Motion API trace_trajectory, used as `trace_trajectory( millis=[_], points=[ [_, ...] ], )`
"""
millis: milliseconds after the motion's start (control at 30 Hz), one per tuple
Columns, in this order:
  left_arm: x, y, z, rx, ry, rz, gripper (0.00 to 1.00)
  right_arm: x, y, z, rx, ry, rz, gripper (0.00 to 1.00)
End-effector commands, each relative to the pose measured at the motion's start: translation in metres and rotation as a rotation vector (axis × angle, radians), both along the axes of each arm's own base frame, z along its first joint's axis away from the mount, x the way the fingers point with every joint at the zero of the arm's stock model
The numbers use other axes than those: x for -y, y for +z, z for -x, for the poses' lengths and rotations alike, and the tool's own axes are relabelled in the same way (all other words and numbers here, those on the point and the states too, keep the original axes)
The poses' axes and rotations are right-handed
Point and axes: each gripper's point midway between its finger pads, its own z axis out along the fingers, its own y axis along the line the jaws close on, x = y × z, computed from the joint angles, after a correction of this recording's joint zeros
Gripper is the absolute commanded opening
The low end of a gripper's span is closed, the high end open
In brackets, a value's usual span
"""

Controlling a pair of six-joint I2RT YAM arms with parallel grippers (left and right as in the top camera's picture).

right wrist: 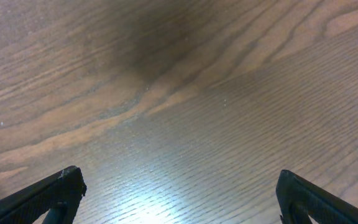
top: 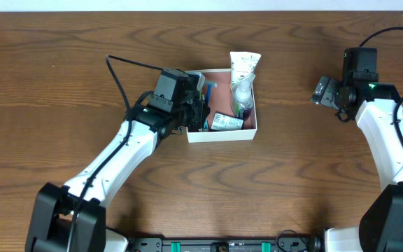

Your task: Pack container

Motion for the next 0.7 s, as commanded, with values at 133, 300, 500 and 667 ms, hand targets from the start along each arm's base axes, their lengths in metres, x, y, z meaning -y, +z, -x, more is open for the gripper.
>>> trace_trajectory(
  millis=[133, 300, 500, 667],
  points=[
    [0.003, 0.009, -0.01, 0.044, 0.012, 0.011, 0.56, 0.004, 0.002, 0.0, 0.009, -0.022, 0.0, 0.99],
    [0.003, 0.014, -0.009, 0.052, 0.012, 0.015, 0.56, 0.004, 0.002, 0.0, 0.009, -0.022, 0.0, 0.99],
    [-0.01, 0.06, -0.001, 0.135, 0.033, 0.05, 0.57, 0.004, 0.002, 0.0, 0.009, -0.022, 0.0, 0.99],
    [-0.056, 0.114, 0.016, 0.254, 0.156, 0.011, 0.7, 0.004, 0.002, 0.0, 0.008, -0.022, 0.0, 0.99]
  ],
)
